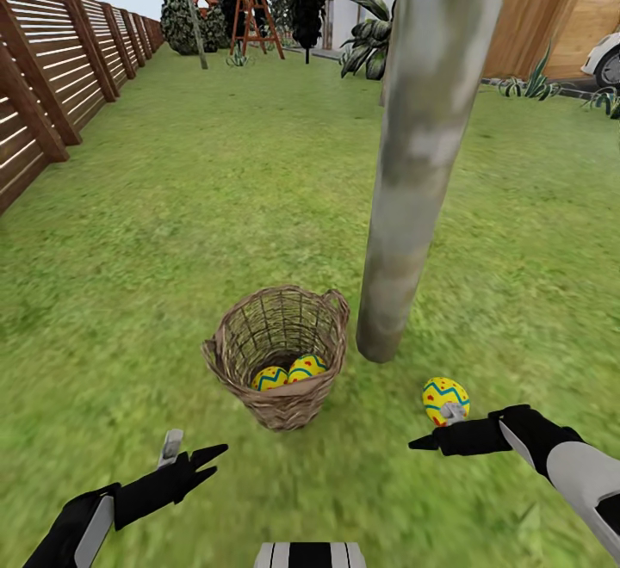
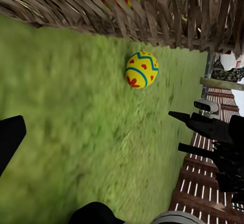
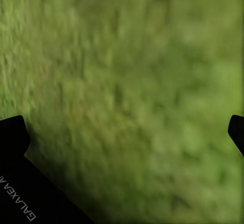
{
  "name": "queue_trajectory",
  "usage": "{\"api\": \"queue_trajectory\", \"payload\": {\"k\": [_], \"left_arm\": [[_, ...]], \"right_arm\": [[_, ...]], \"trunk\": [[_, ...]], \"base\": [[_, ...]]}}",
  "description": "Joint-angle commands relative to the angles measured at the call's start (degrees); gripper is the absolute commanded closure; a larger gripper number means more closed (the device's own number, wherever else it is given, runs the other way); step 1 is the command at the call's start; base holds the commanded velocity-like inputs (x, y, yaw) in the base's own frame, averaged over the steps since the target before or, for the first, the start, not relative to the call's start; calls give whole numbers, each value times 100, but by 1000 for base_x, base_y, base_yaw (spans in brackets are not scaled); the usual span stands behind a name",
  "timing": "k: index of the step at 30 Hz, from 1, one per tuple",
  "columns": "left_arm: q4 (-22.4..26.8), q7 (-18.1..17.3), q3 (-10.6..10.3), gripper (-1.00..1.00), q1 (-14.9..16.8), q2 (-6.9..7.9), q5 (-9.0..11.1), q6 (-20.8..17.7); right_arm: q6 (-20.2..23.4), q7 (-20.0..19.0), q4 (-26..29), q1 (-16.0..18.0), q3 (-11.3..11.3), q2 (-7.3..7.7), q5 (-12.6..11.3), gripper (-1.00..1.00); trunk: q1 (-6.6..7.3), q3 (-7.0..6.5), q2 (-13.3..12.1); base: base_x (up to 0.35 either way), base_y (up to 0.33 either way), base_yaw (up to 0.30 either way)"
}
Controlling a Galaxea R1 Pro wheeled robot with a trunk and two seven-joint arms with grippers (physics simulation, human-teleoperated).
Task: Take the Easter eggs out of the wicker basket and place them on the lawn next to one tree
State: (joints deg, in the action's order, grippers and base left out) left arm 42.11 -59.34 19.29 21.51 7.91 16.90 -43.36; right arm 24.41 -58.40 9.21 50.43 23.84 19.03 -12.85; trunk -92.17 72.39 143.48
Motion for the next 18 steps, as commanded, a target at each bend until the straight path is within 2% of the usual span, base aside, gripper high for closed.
{"api": "queue_trajectory", "payload": {"k": [1, 10, 15, 16, 18], "left_arm": [[-1, -7, 4, -100, 2, 0, 21, -34], [-21, -3, 31, -100, 2, 0, 31, -25], [-177, -5, 87, -100, 6, 11, 10, -41], [-179, 2, 92, -100, 19, 46, 2, -52], [-198, 19, 81, -100, 65, 227, -5, -80]], "right_arm": [[48, -4, 9, 2, 41, 4, -60, -100], [41, -14, -21, -4, 41, -1, -76, -100], [38, -13, -1, -7, 34, 3, -84, -100], [41, -13, 3, -7, 34, 2, -90, -100], [45, -9, 10, -7, 25, -2, -108, -100]], "trunk": [[1, 4, 2], [1, 4, 2], [14, -107, -5], [17, -129, -6], [22, -173, -9]], "base": [[0, 0, 0], [0, 0, 0], [0, 0, 0], [0, 0, 0], [0, 0, 0]]}}
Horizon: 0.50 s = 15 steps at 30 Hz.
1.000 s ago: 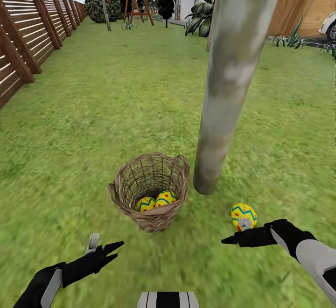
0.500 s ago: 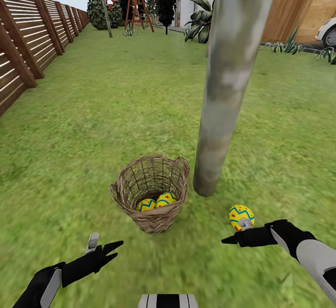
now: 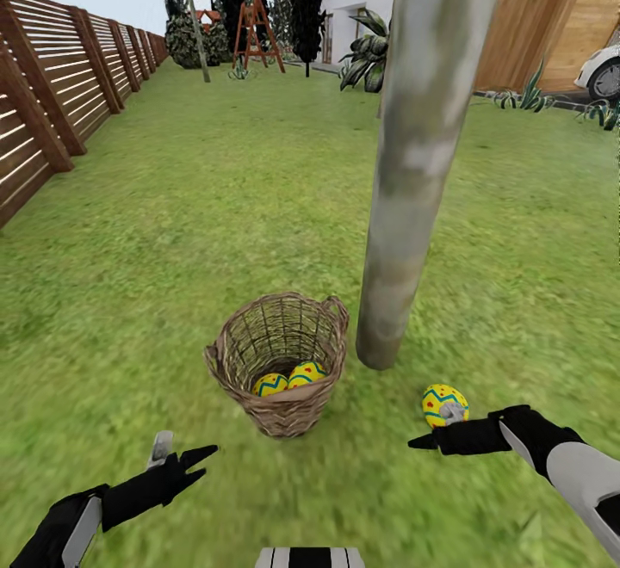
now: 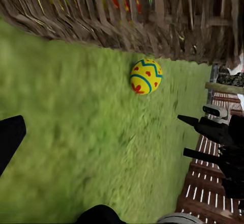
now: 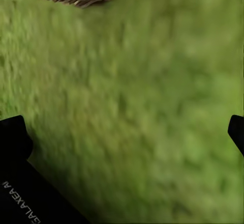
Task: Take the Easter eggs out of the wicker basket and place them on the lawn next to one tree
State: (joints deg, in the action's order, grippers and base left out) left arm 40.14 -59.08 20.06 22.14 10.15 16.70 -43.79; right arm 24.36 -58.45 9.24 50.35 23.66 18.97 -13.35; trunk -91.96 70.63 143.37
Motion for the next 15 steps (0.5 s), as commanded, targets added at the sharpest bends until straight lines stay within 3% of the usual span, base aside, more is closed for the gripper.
{"api": "queue_trajectory", "payload": {"k": [1, 11, 15], "left_arm": [[-6, 2, -7, -100, 72, 109, 11, -44], [-47, -5, -52, -100, 176, 201, 7, -61], [-25, -26, -44, -100, 177, 217, 20, -61]], "right_arm": [[51, 2, 12, 2, 38, -2, -66, -100], [52, -8, -45, 0, 24, -49, -119, -100], [48, 23, -127, -30, 25, -53, -141, -100]], "trunk": [[3, -18, 0], [29, -240, -14], [117, -312, -174]], "base": [[0, 0, 0], [0, 0, 0], [0, 0, 0]]}}
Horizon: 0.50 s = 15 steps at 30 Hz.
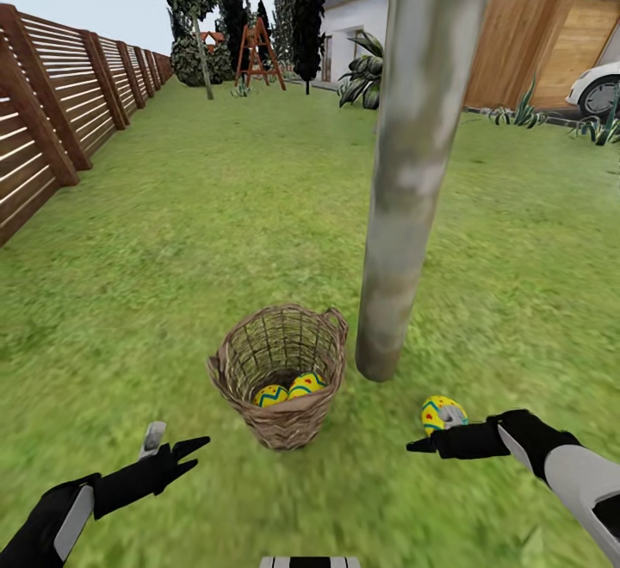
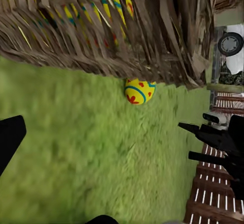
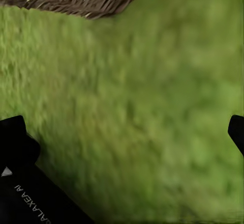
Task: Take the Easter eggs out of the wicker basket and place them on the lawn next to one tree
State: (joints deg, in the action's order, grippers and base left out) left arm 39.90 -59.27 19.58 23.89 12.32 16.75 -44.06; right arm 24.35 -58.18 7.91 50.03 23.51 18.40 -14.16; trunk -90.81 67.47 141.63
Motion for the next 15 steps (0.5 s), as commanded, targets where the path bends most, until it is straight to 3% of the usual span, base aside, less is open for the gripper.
{"api": "queue_trajectory", "payload": {"k": [1, 4, 9, 15], "left_arm": [[-5, -11, 3, -100, 0, 15, 18, -34], [-19, -14, 8, -100, -11, 125, 10, -33], [-39, -144, 24, -100, -58, 564, 46, -61], [-43, -242, 16, -100, -70, 604, 40, -67]], "right_arm": [[47, 6, -31, -25, 40, 0, -61, -100], [46, 28, -65, -50, 40, -7, -61, -100], [44, 42, -70, -54, 40, -12, -53, -100], [44, 43, -71, -55, 40, -12, -52, -100]], "trunk": [[24, -14, -40], [89, -68, -160], [199, -158, -361], [309, -247, -561]], "base": [[0, 0, 0], [0, 0, 0], [0, 0, 0], [0, 0, 0]]}}
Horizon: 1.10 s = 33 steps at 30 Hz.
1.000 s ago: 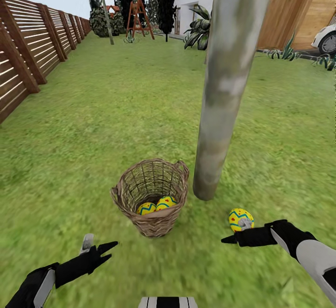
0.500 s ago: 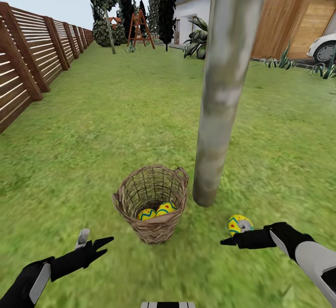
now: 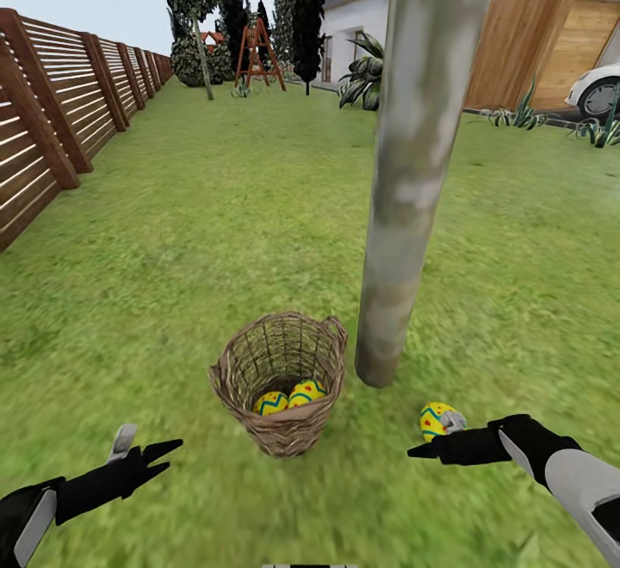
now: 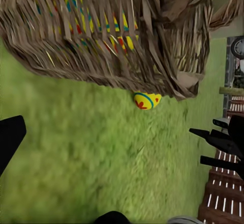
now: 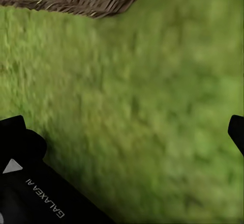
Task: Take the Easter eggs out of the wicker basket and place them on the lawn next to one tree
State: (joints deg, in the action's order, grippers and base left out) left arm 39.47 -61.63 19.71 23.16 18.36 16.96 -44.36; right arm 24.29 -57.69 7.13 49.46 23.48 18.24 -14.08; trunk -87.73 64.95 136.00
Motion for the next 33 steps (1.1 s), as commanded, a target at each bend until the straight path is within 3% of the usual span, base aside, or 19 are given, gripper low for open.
{"api": "queue_trajectory", "payload": {"k": [1, 10, 18, 21, 27, 33], "left_arm": [[-1, -10, 5, -100, 0, 6, 18, -38], [-10, -8, 18, -100, -18, 6, 26, -30], [-33, -2, 16, -100, -22, -22, 21, -23], [-303, -6, 28, -100, -22, -15, 32, -8], [-396, -5, 27, -100, -22, -20, 35, 5], [-412, 1, 16, -100, -20, -32, 19, 11]], "right_arm": [[49, -5, 5, 2, 42, 4, -60, -100], [49, 8, -1, -11, 48, 4, -53, -100], [42, 19, 1, -42, 51, -3, -34, -100], [41, 21, 3, -72, 51, -5, -33, -100], [-71, 15, 10, -92, 51, -5, -26, -100], [-86, -66, 145, -95, 45, 4, -18, -100]], "trunk": [[1, 5, 2], [1, 5, 2], [1, 5, 2], [1, 5, 2], [1, 5, 2], [1, 5, 2]], "base": [[0, 0, 0], [23, 18, 0], [236, 188, 0], [262, 209, 0], [250, 189, 0], [30, 20, 0]]}}
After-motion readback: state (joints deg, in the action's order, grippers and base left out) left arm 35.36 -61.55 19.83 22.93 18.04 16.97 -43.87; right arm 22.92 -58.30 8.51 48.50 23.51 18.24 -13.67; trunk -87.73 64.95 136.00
